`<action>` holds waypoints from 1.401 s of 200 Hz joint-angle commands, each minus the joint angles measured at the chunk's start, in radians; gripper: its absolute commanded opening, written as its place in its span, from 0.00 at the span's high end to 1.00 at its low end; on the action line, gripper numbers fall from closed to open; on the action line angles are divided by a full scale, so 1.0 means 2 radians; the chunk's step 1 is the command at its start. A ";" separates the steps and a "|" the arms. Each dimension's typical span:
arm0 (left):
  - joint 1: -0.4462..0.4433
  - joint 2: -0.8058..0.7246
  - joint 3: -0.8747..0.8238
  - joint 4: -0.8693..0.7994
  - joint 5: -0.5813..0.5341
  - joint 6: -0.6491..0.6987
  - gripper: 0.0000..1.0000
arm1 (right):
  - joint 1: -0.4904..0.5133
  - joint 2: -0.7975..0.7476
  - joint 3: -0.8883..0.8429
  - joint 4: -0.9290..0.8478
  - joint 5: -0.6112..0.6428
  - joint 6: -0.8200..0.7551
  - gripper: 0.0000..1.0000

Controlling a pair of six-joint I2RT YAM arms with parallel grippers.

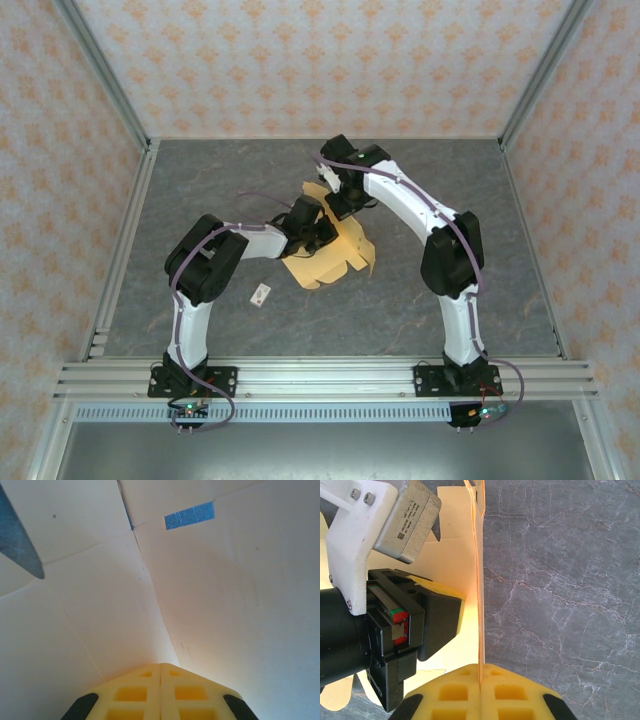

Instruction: Fold the paper box

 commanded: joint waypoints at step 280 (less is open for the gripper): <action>-0.026 -0.115 -0.187 0.073 -0.004 -0.015 0.95 | 0.004 0.027 0.043 0.022 0.168 -0.225 1.00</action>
